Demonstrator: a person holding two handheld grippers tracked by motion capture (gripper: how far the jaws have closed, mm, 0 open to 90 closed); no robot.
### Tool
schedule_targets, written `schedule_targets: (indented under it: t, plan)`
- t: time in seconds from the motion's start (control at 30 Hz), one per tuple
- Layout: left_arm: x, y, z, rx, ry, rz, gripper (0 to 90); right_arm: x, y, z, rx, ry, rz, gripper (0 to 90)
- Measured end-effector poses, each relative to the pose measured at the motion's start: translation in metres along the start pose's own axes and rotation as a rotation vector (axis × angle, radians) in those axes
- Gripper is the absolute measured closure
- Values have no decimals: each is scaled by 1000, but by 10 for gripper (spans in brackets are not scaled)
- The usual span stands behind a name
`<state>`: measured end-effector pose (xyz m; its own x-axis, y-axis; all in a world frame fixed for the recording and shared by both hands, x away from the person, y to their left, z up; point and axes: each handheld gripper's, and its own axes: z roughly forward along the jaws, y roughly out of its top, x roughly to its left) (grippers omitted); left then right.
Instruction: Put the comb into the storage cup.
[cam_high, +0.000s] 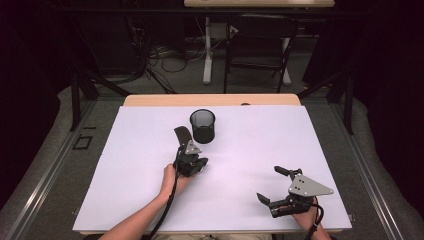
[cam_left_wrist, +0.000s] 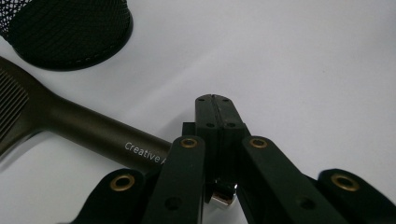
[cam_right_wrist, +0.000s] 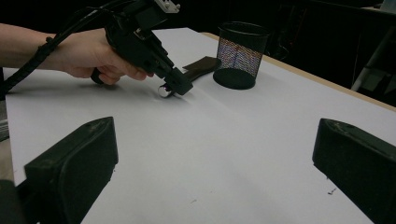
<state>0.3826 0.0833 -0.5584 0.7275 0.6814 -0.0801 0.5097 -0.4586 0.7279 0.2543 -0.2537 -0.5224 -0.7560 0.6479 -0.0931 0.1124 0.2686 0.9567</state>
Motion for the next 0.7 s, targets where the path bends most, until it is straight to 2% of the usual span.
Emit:
schedule_targets:
  t: [0.5,0.7]
  plan:
    - [3,0,-3,51,35,-10,900,0,0,-1,-1,-1,3,0]
    - [3,1,-7,83,63,7,900,0,0,-1,-1,0,1,0]
